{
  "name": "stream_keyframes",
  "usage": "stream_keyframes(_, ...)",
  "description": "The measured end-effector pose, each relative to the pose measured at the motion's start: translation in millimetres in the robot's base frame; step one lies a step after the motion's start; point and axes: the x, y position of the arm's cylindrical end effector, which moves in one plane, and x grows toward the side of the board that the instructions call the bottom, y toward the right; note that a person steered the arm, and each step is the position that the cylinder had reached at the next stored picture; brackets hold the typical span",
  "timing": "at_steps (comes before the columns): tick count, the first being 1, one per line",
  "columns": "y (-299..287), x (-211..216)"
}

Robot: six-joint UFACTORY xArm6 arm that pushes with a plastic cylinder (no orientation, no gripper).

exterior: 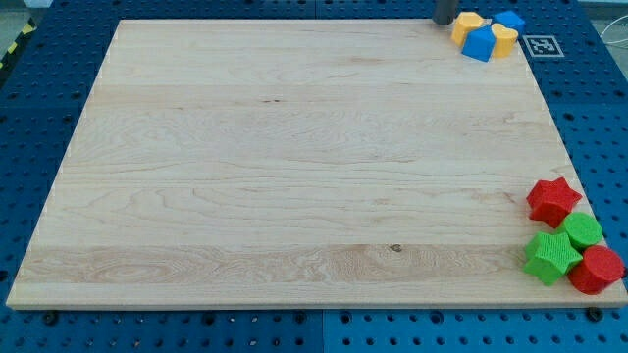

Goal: Slide the yellow hexagon along with the blue triangle slightly down

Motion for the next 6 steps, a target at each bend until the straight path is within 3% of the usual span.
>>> stream_keyframes(2, 35.3, 0.5)
stream_keyframes(5, 29.2, 35.2)
stream_keyframes(6, 18.0, 0.0)
